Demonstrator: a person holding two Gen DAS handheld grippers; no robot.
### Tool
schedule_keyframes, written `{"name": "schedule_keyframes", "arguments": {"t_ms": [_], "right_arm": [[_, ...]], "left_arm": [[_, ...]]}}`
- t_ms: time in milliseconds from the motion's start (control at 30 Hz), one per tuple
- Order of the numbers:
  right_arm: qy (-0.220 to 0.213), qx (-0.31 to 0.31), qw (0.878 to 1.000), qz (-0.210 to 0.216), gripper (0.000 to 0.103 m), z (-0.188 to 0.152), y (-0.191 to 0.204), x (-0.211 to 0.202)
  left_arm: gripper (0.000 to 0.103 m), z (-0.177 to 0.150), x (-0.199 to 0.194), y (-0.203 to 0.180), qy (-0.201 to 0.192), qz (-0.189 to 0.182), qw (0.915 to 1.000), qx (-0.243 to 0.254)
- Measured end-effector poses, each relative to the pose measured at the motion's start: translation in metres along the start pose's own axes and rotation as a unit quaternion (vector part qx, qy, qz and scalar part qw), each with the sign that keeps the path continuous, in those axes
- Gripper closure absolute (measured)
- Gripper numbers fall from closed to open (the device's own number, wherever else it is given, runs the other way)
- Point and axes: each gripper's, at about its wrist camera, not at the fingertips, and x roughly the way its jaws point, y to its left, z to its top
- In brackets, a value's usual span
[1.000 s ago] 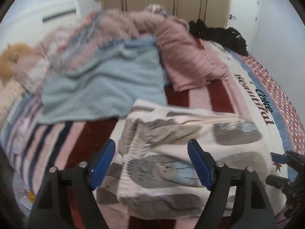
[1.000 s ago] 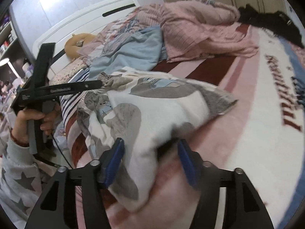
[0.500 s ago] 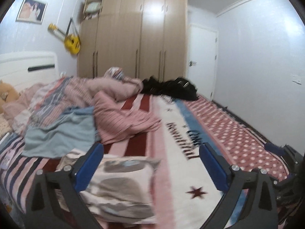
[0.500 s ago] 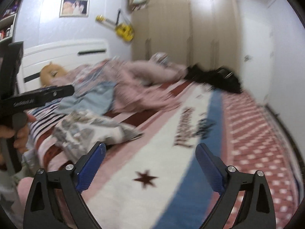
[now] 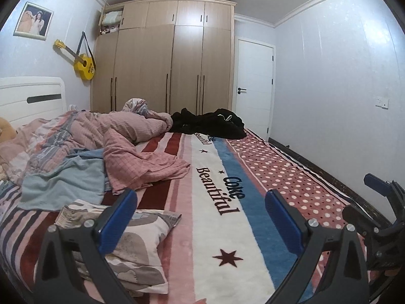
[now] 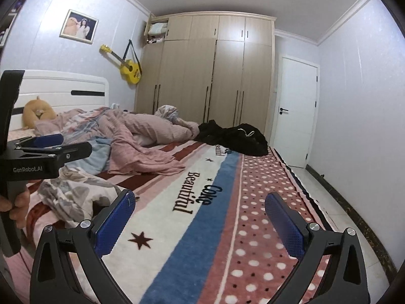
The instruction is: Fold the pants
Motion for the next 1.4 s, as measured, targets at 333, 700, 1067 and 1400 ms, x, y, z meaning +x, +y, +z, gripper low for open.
{"name": "schedule_keyframes", "arguments": {"t_ms": [333,700,1067,1400], "right_arm": [[0.000,0.006,1.000,0.006,0.001,-0.001,-0.002,-0.002],[-0.005,0.015,1.000,0.016,0.001,0.003,-0.002,-0.005],[-0.004,0.016,1.000,0.017,0.001,0.003,-0.002,-0.006],[-0.003,0.016,1.000,0.017,0.001,0.003,-0.004,-0.005]], "left_arm": [[0.003,-0.004,0.001,-0.006,0.004,-0.004,1.0000,0.002],[0.002,-0.004,-0.002,-0.009,0.000,-0.004,1.0000,0.006],[0.002,-0.004,-0.002,-0.011,-0.001,-0.005,1.0000,0.007],[0.002,-0.004,-0.002,-0.016,-0.003,-0.004,0.9999,0.011]]}}
